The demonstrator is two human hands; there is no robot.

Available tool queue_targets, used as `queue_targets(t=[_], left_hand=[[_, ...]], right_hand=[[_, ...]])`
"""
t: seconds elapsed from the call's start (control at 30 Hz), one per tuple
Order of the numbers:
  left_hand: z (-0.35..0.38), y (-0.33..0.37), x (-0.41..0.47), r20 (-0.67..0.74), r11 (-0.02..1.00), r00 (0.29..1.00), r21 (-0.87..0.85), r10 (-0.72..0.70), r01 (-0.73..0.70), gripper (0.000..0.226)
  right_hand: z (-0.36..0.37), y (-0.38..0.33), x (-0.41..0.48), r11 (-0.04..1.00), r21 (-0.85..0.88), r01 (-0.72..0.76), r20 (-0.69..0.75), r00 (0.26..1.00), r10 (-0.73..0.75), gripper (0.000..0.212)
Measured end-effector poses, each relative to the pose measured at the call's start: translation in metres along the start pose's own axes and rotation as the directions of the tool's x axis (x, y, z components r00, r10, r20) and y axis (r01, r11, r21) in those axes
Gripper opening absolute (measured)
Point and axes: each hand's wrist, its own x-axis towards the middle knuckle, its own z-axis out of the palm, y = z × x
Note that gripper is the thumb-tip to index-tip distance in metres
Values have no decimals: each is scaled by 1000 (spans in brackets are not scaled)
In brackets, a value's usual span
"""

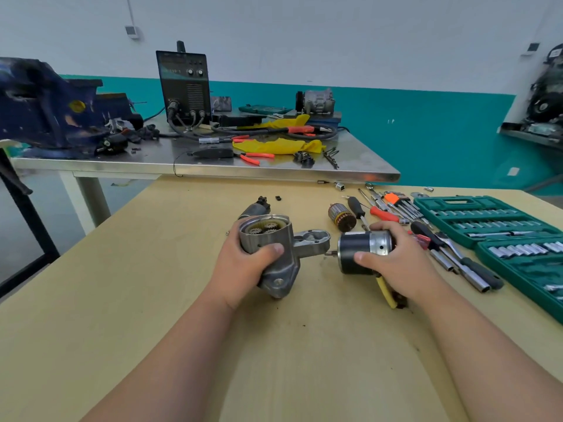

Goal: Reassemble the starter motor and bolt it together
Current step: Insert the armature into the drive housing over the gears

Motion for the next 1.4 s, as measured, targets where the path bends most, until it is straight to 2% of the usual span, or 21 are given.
queue_targets(t=[0.13,0.27,0.37,0.43,0.5,0.57,0.67,0.77,0.83,0.9,1.0,1.1,1.13,1.2,1.23,1.27,1.3,1.33,1.37,1.4], left_hand=[[0,2,0,-54,996,998,-85,-39,34,63],[-9,11,4,-84,942,988,-322,-132,98,75],[-27,17,12,-140,891,984,-452,-109,35,50],[-38,18,15,-186,872,979,-489,-89,-13,38],[-45,18,16,-203,878,976,-478,-82,-26,32],[-48,19,16,-196,883,977,-470,-80,-22,29],[-52,21,15,-169,875,983,-483,-66,-24,28],[-59,20,17,-159,861,987,-507,-38,-48,26],[-62,19,18,-159,862,987,-504,-35,-51,31],[-64,18,19,-149,874,988,-485,-48,-31,47],[-62,18,19,-119,894,991,-448,-57,-3,67],[-57,18,17,-104,918,994,-395,-22,-21,79],[-56,18,16,-101,920,995,-390,-18,-23,81],[-53,17,15,-86,923,996,-385,-19,-15,88],[-52,17,14,-77,925,997,-381,-20,-11,91],[-51,16,13,-70,928,997,-373,-19,-9,92],[-49,16,12,-64,933,998,-360,-19,-5,92],[-46,16,12,-56,940,998,-342,-22,1,91],[-42,16,11,-47,946,999,-323,-27,11,88],[-38,15,10,-36,953,999,-301,-36,24,85]], right_hand=[[-2,3,0,999,-17,-38,53,998,39,51],[-4,2,-1,993,-51,-106,123,986,112,53],[-7,-6,-1,983,-153,-104,124,985,124,56],[-5,-20,2,958,-286,9,2,1000,-9,57],[13,-49,9,886,-399,237,-67,956,-286,45],[48,-83,17,770,-471,430,111,895,-432,27],[112,-116,31,617,-548,565,408,824,-392,18],[156,-126,41,453,-677,580,500,814,-295,13],[171,-129,43,388,-725,569,519,822,-235,17],[177,-129,43,393,-720,571,527,819,-225,13],[172,-125,46,449,-688,570,537,816,-213,28],[170,-119,49,503,-644,576,540,808,-234,18],[169,-116,50,587,-601,543,506,827,-247,13],[161,-110,55,863,-374,338,354,913,-204,12],[153,-108,58,949,-225,222,248,955,-165,17],[141,-106,61,991,-74,108,144,985,-97,23],[128,-103,63,992,123,-21,80,997,11,31],[114,-101,61,913,371,-171,96,985,146,36],[102,-100,59,741,602,-297,181,955,236,38],[91,-97,54,559,741,-372,259,927,273,37]])
